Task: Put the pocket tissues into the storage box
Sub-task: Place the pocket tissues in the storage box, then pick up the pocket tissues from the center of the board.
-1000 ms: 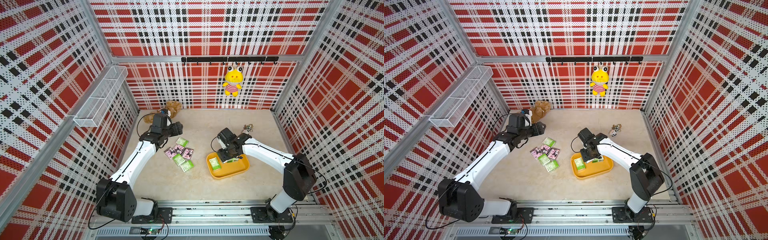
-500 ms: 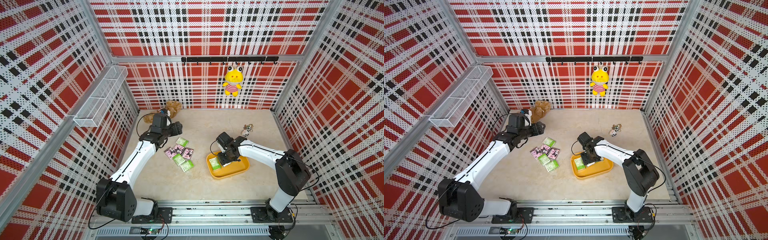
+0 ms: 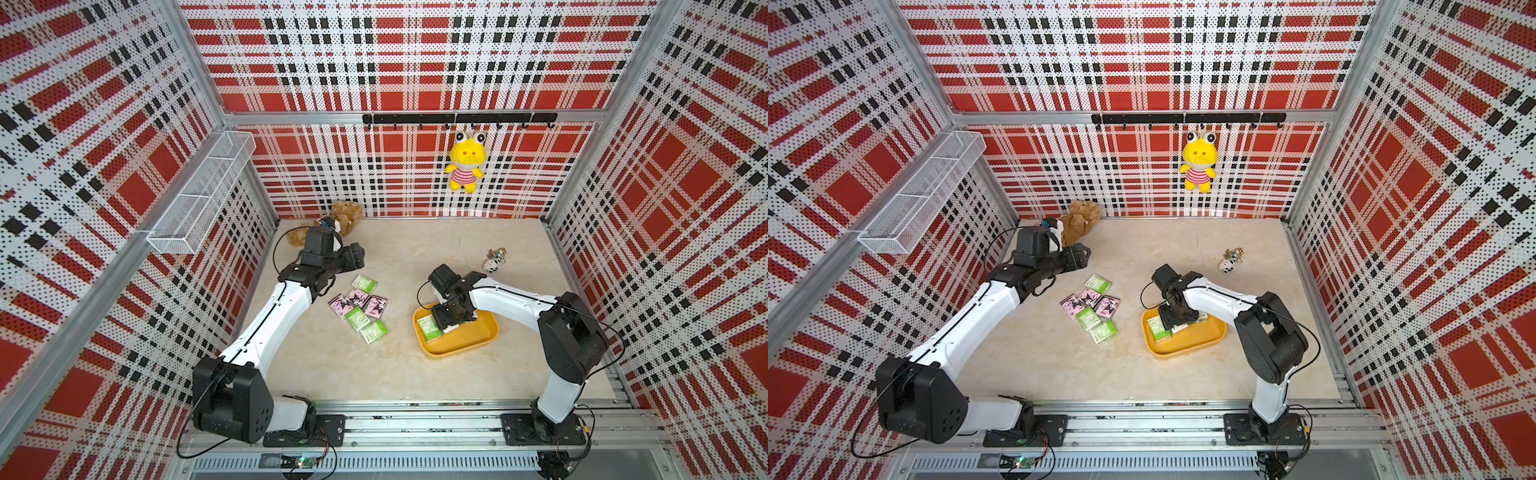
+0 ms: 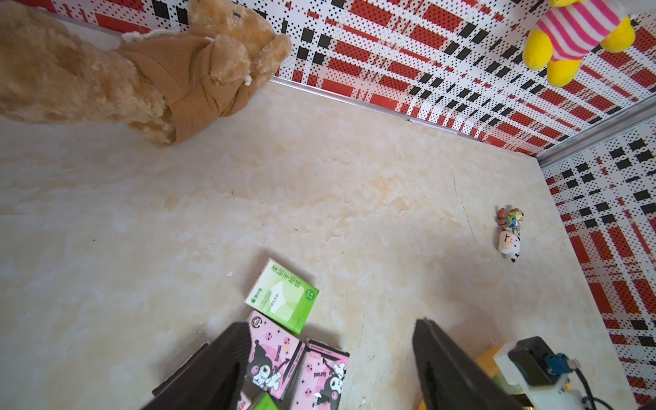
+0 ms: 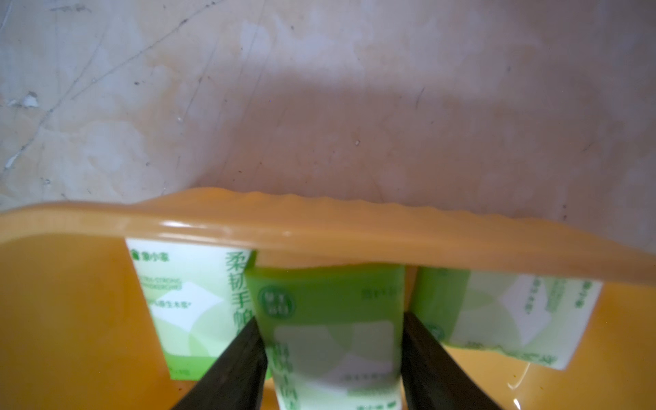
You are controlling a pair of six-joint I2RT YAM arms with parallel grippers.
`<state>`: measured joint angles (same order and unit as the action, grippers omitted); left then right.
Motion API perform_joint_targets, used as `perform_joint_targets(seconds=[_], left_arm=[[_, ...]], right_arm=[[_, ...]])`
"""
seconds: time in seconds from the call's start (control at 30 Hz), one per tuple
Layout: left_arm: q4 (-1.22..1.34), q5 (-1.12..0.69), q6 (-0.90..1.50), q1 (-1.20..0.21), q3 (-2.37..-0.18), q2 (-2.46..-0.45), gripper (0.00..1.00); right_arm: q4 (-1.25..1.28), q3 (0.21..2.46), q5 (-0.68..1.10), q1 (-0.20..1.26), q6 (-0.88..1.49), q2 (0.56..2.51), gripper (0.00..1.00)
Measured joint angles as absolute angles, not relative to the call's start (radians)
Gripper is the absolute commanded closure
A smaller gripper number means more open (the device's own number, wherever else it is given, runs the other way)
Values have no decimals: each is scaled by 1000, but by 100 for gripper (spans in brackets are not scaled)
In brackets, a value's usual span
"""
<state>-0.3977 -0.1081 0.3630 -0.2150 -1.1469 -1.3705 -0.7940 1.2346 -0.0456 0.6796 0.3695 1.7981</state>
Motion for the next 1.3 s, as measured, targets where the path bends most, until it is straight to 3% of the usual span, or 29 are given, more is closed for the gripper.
perform_joint_targets(seconds=[0.4,0.8,1.03,1.1,1.3], left_arm=[[-398,-108,363,-215,-1147,-1374,21],[-398,-108,363,-215,-1147,-1374,21],[-398,-108,389,-208,-1147,-1372,21],[-397,-109,396,-197,-1146,-1365,21],[-380,-132,450,-107,-1103,-1312,20]], right_arm=[[-811,1257,-49,680,380,1798,30],[-851,1373,-74,703,374,1670,29],[-862,1581,-93,826,345,1784,26],[-854,1619,-80,860,342,1835,18],[-816,1691,-36,945,379,1975,11]])
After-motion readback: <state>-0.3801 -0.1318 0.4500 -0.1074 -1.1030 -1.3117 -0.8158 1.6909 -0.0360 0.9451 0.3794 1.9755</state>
